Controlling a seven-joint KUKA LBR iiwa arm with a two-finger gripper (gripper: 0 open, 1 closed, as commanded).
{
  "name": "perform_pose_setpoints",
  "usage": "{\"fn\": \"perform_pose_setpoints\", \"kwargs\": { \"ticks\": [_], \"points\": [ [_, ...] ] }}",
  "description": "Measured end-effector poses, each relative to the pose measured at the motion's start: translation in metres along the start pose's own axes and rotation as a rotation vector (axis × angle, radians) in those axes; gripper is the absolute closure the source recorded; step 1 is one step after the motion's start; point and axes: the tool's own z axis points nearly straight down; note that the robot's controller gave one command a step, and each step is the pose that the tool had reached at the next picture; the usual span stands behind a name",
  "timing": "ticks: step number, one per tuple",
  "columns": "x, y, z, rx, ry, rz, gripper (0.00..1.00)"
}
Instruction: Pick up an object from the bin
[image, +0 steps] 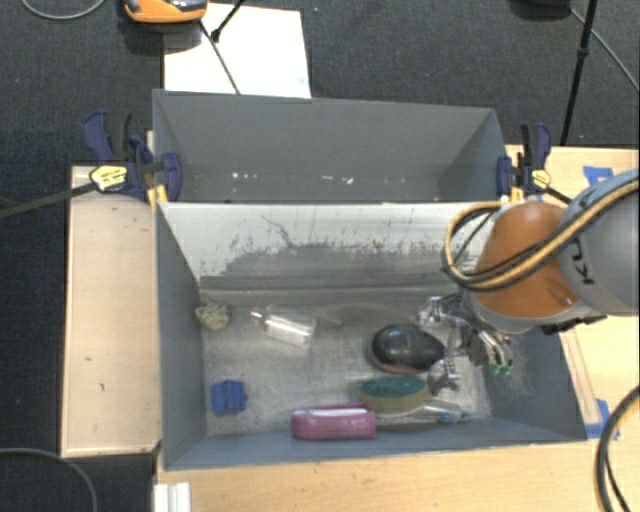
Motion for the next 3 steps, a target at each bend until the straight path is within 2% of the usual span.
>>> {"fn": "perform_pose_setpoints", "kwargs": {
  "ticks": [1,2,3],
  "points": [
    [0.001,0.0,-0.002,-0.001,0.002,-0.005,1.0],
    [-0.012,0.071,-0.003,-0.002,0.0,-0.208,1.0],
    [-0.005,0.088,-0.15,-0.008,0.01,-0.652,1.0]
  ]
}}
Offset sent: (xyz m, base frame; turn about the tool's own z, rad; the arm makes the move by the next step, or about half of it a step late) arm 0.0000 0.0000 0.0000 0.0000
